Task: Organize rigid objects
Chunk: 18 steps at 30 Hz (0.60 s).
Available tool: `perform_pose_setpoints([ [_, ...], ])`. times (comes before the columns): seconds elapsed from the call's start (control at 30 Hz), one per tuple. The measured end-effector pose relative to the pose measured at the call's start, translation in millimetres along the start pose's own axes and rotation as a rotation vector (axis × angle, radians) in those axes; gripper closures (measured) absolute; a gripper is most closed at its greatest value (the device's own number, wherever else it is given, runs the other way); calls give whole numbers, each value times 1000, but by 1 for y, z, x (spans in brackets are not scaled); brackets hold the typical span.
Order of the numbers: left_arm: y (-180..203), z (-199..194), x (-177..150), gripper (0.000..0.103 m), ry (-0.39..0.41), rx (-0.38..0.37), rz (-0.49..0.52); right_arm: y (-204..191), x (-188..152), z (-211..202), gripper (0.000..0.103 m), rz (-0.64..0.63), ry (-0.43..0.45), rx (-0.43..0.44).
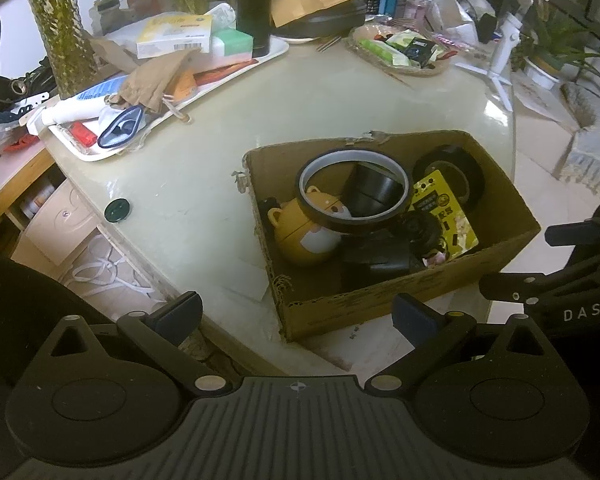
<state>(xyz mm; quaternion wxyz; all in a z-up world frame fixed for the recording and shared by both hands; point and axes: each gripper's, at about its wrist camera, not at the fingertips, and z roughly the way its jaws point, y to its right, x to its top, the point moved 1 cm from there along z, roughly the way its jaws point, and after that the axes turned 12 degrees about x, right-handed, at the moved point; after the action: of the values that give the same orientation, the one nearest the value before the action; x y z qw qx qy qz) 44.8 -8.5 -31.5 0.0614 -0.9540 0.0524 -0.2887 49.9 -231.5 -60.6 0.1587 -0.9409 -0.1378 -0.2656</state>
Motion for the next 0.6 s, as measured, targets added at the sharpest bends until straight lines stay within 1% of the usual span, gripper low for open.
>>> perform_pose_setpoints([
  [0.23,1,-1,0,0,8,-6,1,0,0,0,0,0,0,0],
  [0.6,3,-2,0,0,15,6,17,0,0,0,0,-2,0,0],
])
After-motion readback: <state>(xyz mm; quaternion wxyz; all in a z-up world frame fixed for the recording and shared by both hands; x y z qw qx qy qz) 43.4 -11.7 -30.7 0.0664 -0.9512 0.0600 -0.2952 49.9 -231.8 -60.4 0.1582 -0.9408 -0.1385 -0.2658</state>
